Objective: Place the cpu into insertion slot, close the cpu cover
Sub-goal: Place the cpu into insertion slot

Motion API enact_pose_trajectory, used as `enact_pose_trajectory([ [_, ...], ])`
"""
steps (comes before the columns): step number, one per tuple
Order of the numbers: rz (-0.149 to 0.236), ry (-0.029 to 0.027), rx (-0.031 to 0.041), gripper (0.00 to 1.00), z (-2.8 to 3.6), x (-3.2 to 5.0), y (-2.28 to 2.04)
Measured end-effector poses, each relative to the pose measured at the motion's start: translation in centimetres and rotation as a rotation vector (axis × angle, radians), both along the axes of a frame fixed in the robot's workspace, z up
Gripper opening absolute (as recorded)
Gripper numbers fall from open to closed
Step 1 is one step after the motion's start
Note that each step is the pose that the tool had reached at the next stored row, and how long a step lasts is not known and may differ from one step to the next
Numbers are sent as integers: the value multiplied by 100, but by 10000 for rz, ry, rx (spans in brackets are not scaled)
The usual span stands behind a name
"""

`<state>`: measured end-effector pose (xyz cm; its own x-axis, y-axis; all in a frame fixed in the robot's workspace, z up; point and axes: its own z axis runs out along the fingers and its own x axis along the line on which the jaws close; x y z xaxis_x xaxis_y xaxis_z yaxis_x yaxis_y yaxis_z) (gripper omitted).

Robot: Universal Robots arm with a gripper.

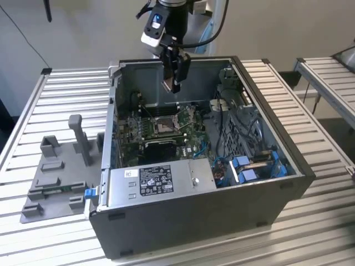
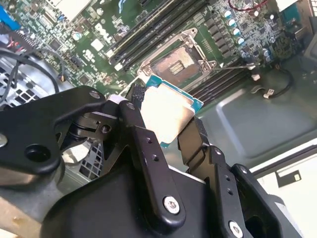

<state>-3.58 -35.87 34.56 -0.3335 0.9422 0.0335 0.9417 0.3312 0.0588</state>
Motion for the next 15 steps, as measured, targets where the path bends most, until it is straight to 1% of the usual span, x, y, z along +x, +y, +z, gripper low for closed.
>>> enact_pose_trajectory([
  [8, -778, 125, -1, 54, 0, -5, 0],
  [15, -1422, 176, 2, 54, 0, -18, 0],
])
